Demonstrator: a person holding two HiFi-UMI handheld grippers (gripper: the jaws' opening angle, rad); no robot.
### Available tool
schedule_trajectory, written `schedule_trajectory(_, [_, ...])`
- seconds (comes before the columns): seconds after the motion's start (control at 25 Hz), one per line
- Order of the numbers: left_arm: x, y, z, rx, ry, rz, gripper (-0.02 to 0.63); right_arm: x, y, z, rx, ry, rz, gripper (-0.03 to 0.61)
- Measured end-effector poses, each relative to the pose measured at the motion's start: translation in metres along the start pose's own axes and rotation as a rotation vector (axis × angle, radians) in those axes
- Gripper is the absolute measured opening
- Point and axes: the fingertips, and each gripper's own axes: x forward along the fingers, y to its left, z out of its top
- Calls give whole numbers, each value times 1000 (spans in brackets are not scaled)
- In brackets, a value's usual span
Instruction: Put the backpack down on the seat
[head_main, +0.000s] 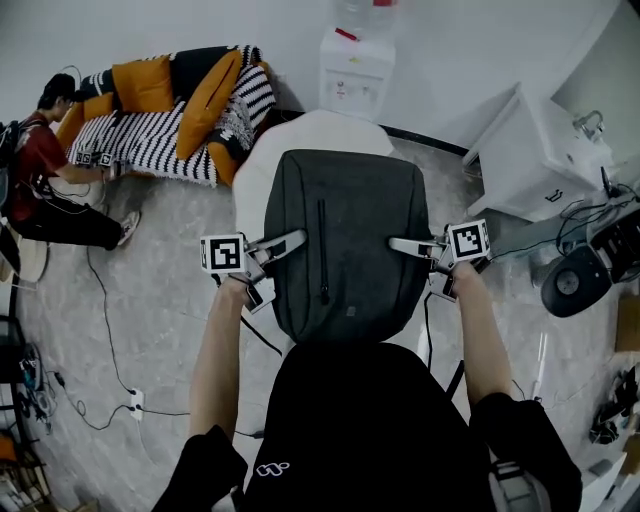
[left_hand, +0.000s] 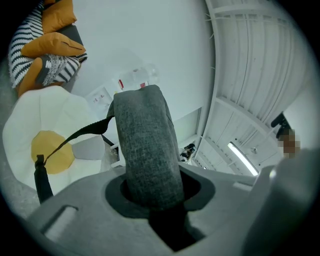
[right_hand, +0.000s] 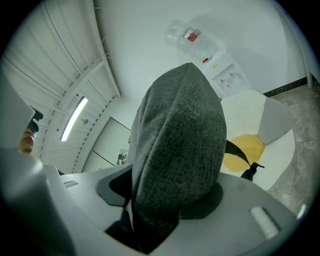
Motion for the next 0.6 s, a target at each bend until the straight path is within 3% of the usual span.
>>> schedule_trajectory(0.08, [-1,6,9,26,14,29,121,3,-2,6,-1,-5,2,247])
schedule_trajectory(0.28, [1,22,41,-38,7,2,126,19,-22,34,13,-9,-40,245])
schedule_trajectory(0.44, [-7,48,91,54,74,65,127,48,-26,68,27,-59,2,245])
schedule_trajectory(0.6, [-5,40,128,1,75,-31,129,70,-29,97,21,-88,-13,245])
